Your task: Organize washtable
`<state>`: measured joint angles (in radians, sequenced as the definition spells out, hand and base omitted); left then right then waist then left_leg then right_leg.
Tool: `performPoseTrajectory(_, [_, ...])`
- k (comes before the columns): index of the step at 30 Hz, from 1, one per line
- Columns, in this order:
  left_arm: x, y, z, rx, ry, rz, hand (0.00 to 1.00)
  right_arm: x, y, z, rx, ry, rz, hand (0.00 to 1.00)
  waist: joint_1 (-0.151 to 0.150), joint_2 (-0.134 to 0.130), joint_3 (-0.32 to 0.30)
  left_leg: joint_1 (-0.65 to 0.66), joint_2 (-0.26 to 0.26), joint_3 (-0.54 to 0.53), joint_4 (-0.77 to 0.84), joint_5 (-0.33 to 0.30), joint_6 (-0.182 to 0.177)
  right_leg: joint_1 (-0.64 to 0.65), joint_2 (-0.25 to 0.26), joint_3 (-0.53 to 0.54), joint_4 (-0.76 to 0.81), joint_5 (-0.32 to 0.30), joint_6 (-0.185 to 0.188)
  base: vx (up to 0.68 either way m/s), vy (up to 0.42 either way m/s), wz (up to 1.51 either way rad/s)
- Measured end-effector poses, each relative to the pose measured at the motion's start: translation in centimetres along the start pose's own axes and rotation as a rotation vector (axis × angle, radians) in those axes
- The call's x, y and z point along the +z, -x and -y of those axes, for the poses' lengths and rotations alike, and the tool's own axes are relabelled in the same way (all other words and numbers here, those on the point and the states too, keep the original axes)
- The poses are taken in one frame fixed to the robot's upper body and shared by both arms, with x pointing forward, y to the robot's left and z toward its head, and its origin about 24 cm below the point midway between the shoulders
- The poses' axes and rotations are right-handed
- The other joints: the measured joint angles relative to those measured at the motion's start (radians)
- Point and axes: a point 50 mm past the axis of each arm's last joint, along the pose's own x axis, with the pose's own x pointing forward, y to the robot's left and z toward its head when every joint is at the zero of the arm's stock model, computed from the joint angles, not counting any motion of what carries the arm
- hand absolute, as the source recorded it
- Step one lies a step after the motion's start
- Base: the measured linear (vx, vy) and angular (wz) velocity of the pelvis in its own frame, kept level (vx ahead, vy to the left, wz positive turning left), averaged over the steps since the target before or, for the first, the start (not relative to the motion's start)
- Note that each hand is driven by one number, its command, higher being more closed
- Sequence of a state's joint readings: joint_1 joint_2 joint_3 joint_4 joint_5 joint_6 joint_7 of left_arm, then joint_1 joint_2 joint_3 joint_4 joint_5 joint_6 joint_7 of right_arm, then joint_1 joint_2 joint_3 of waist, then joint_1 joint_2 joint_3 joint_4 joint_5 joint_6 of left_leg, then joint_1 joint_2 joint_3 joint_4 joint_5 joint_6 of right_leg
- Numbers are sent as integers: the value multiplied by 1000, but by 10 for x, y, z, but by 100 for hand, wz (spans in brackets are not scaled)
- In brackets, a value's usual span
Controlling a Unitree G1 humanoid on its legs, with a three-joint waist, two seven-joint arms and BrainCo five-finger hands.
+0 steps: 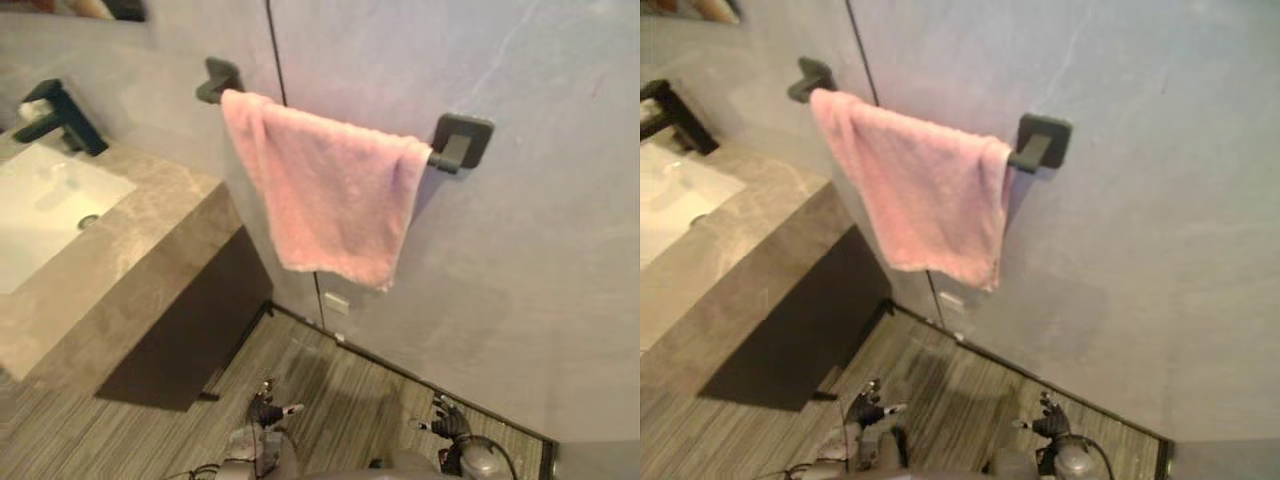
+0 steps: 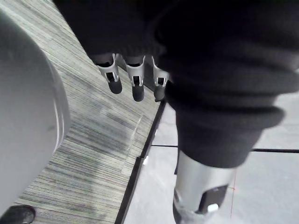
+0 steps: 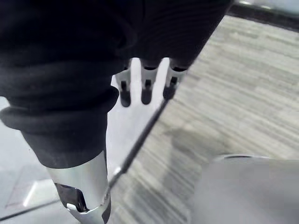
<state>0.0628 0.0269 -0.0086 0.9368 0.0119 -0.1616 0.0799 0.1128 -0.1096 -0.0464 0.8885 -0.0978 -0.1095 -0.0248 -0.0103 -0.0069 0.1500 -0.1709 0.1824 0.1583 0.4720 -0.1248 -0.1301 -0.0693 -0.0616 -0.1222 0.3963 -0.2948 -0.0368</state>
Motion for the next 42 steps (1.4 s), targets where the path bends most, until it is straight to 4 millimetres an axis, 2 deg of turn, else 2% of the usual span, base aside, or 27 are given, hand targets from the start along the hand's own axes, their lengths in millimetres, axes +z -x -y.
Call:
performPoseTrajectory(2, [-5,1,0,-4,0,-25,0,-1,0,1,-4,1,-5,0,-5,8,-3,73,-15,28,-23,-63,5,4,0,-22,-23,26,10,-141,76,46])
performPoseTrajectory(4, [-8,2,1,-8,2,-36,0,-1,0,1,-6,-2,-8,0,-6,21,-8,142,-34,45,-165,-71,5,8,0,-45,-51,54,27,-146,135,42])
performPoseTrajectory(5, [-9,2,-1,-6,0,-40,0,-4,0,2,-11,-1,-20,0,-7,14,-11,182,-47,47,-267,-38,36,26,-1,-52,-95,82,40,-154,133,31])
performPoseTrajectory(6, [-12,3,-3,-1,-4,-47,0,-5,0,-1,-2,0,-27,0,-3,11,-16,210,-62,53,-344,10,41,54,-4,-61,-165,123,51,-146,126,23])
performPoseTrajectory(9, [-21,6,-8,8,-16,-78,0,-5,0,-7,11,-8,-25,0,-4,9,-27,244,-84,50,-430,61,64,92,-7,-63,-256,183,64,-116,98,4])
performPoseTrajectory(13, [-31,10,-15,27,-13,-118,0,-5,0,-9,17,-8,-23,0,-3,15,-33,251,-110,34,-472,86,79,101,-21,-69,-297,217,80,-108,74,7])
performPoseTrajectory(16, [-31,10,-18,34,-10,-120,0,-2,-1,-16,36,-3,-19,0,2,11,-31,246,-134,23,-475,83,88,89,-41,-83,-265,191,98,-48,54,17])
performPoseTrajectory(17, [-31,10,-21,39,-13,-121,0,1,-2,-20,45,-9,-11,0,0,-7,-28,222,-152,8,-449,66,112,65,-71,-102,-200,149,133,-57,72,46])
performPoseTrajectory(18, [-31,10,-23,43,-15,-121,0,2,-2,-21,47,-11,-9,0,-3,-14,-26,209,-173,-16,-413,46,132,56,-109,-124,-133,106,200,-36,72,60])
performPoseTrajectory(19, [-31,10,-23,43,-10,-121,0,2,-2,-21,48,-8,-11,0,-4,-18,-28,203,-186,-36,-397,38,135,50,-121,-126,-87,89,234,53,60,90])
performPoseTrajectory(20, [-32,10,-21,46,9,-126,0,1,-2,-19,50,4,-10,0,-3,-18,-27,212,-200,-93,-393,23,147,-4,-149,-78,89,111,212,99,63,96])
performPoseTrajectory(21, [-33,11,-21,46,21,-129,0,6,-3,-22,62,16,3,0,-5,-12,-24,216,-199,-130,-390,22,150,-46,-143,-38,177,118,186,122,52,104])
performPoseTrajectory(22, [-33,11,-22,53,31,-129,0,7,-4,-24,68,23,6,0,-5,2,-21,216,-194,-153,-380,18,156,-60,-120,-4,194,89,163,124,32,104])
performPoseTrajectory(23, [-31,10,-24,70,55,-122,0,7,-3,-28,89,52,6,0,-2,0,-21,204,-187,-205,-355,9,163,-83,-72,71,193,52,115,144,-28,128])
performPoseTrajectory(24, [-29,9,-26,75,59,-116,0,8,-3,-31,98,59,14,0,-1,-14,-15,189,-188,-264,-343,6,162,-115,-18,158,195,27,106,172,-94,134])
performPoseTrajectory(27, [-27,8,-31,100,89,-110,0,9,-2,-33,99,46,18,0,0,-29,-12,170,-203,-388,-308,-17,136,-143,47,301,125,31,108,166,-178,143])
performPoseTrajectory(28, [-27,8,-32,104,91,-108,0,7,-2,-34,100,46,14,0,2,-40,-15,167,-215,-406,-303,-22,129,-139,39,302,95,38,107,185,-297,133])
performPoseTrajectory(29, [-27,10,-38,130,112,-97,0,5,1,-40,112,33,10,0,3,-75,-21,163,-249,-436,-280,-38,113,-122,-18,276,34,106,102,139,-250,125])
performPoseTrajectory(30, [-28,10,-35,131,133,-102,0,7,1,-38,102,12,22,0,-1,-60,-18,149,-227,-437,-257,-54,115,-107,-20,217,39,93,99,216,-332,158])
performPoseTrajectory(31, [-28,10,-27,121,158,-100,0,12,1,-32,80,9,49,0,-2,-16,-30,124,-170,-337,-243,-51,107,-98,-13,154,9,91,88,195,-235,121])
performPoseTrajectory(32, [-27,10,-24,117,165,-98,0,15,0,-32,80,11,57,0,0,-3,-28,116,-147,-285,-242,-47,100,-93,-11,130,1,92,85,173,-205,95])
performPoseTrajectory(33, [-27,10,-22,113,169,-97,0,16,0,-32,83,12,62,0,0,8,-28,108,-124,-222,-241,-38,87,-88,-11,104,-4,94,82,146,-170,82])
performPoseTrajectory(34, [-26,10,-20,109,171,-94,0,19,-1,-33,85,14,73,0,-7,17,-24,110,-76,-70,-241,-25,65,-74,-13,58,-7,94,82,132,-166,115])
performPoseTrajectory(35, [-26,10,-18,99,162,-93,0,20,-1,-33,83,11,76,0,-19,18,-22,124,-33,87,-235,-25,66,-41,-16,5,-18,92,79,159,-167,124])
performPoseTrajectory(36, [-24,9,-18,90,140,-87,0,20,-1,-34,81,8,75,0,-24,12,-18,142,-14,179,-232,-23,63,-17,-21,-20,-19,88,71,123,-92,105])
performPoseTrajectory(38, [-21,8,-18,61,67,-75,0,19,-2,-32,67,13,66,0,-26,6,-17,168,-9,254,-234,-6,58,34,-36,-58,-39,86,69,99,-43,57])
performPoseTrajectory(42, [-20,8,-17,23,-23,-72,0,9,-2,-30,61,15,20,0,-31,-16,-17,160,-46,263,-255,29,81,93,-73,-137,-109,88,73,19,38,43])
